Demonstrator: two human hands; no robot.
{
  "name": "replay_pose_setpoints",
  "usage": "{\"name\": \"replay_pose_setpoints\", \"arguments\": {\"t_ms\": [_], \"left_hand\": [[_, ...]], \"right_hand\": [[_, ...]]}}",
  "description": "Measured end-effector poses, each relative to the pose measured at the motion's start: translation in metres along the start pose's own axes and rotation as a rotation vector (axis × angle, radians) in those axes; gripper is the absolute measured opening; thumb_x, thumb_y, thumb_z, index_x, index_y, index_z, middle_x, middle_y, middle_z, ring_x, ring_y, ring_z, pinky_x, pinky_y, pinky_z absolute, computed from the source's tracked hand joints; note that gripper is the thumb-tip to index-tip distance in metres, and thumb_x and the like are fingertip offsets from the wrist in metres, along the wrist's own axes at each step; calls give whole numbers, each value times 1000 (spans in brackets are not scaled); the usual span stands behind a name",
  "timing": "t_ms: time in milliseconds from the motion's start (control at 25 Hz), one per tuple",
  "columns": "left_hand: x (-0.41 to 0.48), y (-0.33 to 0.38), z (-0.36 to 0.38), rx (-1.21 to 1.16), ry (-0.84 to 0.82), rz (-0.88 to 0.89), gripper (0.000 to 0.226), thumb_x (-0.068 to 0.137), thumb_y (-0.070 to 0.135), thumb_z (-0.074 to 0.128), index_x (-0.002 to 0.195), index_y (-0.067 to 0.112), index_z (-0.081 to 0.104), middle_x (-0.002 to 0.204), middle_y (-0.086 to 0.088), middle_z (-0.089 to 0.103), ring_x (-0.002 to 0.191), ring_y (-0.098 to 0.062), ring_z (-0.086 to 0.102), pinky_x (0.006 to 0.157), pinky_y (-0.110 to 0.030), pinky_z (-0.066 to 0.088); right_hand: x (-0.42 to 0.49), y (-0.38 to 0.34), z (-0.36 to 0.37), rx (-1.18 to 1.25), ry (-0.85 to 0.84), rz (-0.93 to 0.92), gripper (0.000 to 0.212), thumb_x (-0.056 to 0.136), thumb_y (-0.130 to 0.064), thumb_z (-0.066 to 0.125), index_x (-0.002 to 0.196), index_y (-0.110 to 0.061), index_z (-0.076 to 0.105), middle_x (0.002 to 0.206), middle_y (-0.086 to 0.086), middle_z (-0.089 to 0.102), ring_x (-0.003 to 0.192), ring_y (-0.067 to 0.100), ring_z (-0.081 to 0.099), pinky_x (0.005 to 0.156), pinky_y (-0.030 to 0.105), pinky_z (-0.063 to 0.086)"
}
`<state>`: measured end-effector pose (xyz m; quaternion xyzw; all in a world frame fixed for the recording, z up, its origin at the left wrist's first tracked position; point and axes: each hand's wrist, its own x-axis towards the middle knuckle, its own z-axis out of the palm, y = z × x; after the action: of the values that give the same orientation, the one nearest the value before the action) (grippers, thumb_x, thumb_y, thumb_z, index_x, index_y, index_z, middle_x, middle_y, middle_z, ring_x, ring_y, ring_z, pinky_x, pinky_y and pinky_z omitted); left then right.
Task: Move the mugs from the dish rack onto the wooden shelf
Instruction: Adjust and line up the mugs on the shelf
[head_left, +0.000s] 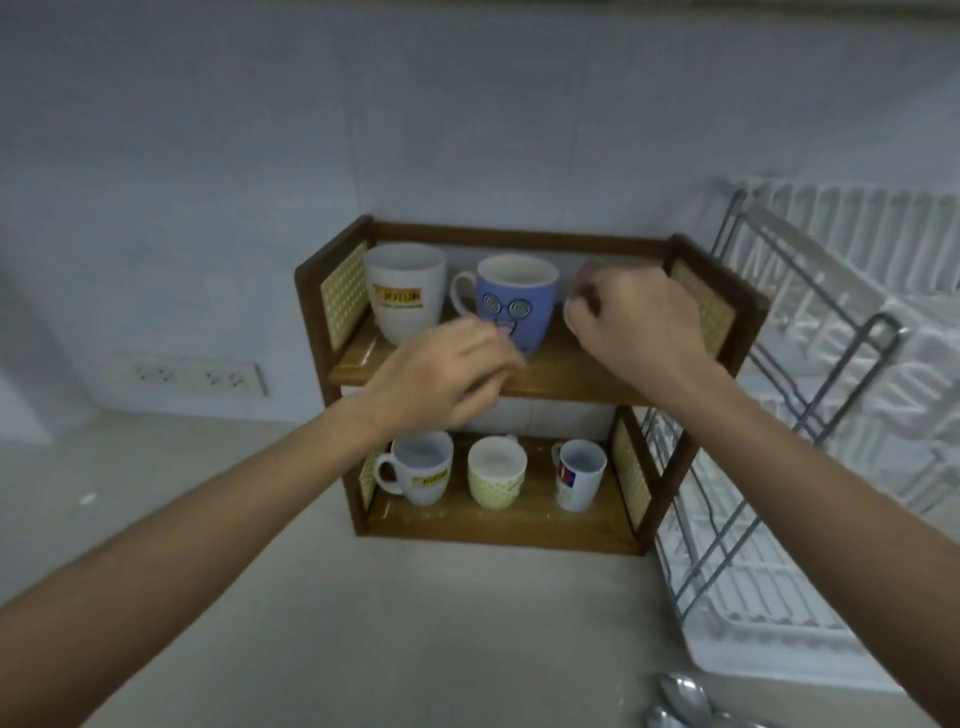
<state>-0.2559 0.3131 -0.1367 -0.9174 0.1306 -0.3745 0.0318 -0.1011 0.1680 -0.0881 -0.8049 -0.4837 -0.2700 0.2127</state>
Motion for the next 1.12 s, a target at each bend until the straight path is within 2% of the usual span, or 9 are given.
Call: {"name": "replay_pose_setpoints", "arguments": {"t_ms": [80, 160, 240, 320, 440, 520, 640, 880, 1120], "left_hand": [[-40, 6, 8, 43, -165, 147, 21, 89, 13, 50, 89, 9, 70, 88, -8, 68, 81, -23, 61, 68, -31, 50], [-66, 2, 23, 38, -385, 53, 19, 87, 16, 51, 91, 13, 69, 88, -5, 68, 82, -23, 63, 65, -32, 51], [-81, -10, 41, 1, -558, -306, 25, 88, 21, 52, 111, 20, 63, 109, -3, 65, 102, -22, 61, 76, -31, 51], [-90, -25, 63, -2, -752, -646, 48, 90, 31, 55, 136, 25, 45, 139, -4, 50, 124, -25, 50, 95, -37, 48], [-95, -42, 91, 19, -938, -872, 78, 86, 49, 58, 150, 25, 19, 158, -7, 22, 137, -30, 36, 106, -45, 40], [-98, -49, 105, 28, -1003, -950, 87, 83, 57, 55, 151, 26, 12, 159, -8, 18, 137, -32, 35, 105, -46, 39], [-102, -55, 117, 16, -1017, -974, 84, 85, 59, 51, 151, 25, 12, 154, -12, 32, 130, -32, 45, 98, -44, 45], [-99, -61, 118, 72, -1012, -929, 84, 83, 56, 57, 149, 18, 23, 141, -12, 49, 123, -30, 51, 95, -40, 48], [-105, -67, 108, -116, -972, -916, 75, 86, 39, 63, 148, 22, 25, 147, -10, 43, 129, -30, 46, 99, -35, 42]], "right_hand": [[-42, -21, 9, 101, 92, -194, 24, 80, -30, 47, 81, -13, 64, 58, 9, 65, 51, 30, 61, 46, 24, 34], [-70, -34, 37, 118, -120, -261, 19, 80, -29, 51, 78, -15, 62, 58, 6, 65, 52, 30, 62, 47, 25, 33], [-77, -35, 76, 75, -500, -111, 19, 86, -32, 51, 92, -19, 64, 84, 7, 69, 79, 30, 65, 56, 30, 42], [-68, -29, 114, 51, -805, 56, 34, 90, -36, 50, 118, -19, 58, 115, 9, 63, 105, 30, 59, 75, 37, 51], [-57, -28, 152, 64, -980, 178, 62, 90, -48, 51, 141, -15, 38, 140, 13, 50, 125, 32, 48, 97, 42, 46], [-57, -31, 172, 27, -1016, 223, 75, 86, -60, 49, 145, -17, 32, 144, 12, 46, 129, 32, 45, 100, 43, 42], [-63, -35, 192, -123, -1048, 251, 84, 80, -72, 46, 143, -18, 36, 140, 10, 50, 124, 31, 50, 93, 40, 42], [-63, -23, 200, -81, -1010, 245, 100, 74, -65, 60, 149, -22, 9, 143, 10, 46, 126, 33, 48, 96, 41, 41], [-38, -4, 192, -190, -1204, -133, 87, 70, -43, 71, 144, -31, 25, 145, 5, 40, 127, 30, 40, 99, 42, 40]]}}
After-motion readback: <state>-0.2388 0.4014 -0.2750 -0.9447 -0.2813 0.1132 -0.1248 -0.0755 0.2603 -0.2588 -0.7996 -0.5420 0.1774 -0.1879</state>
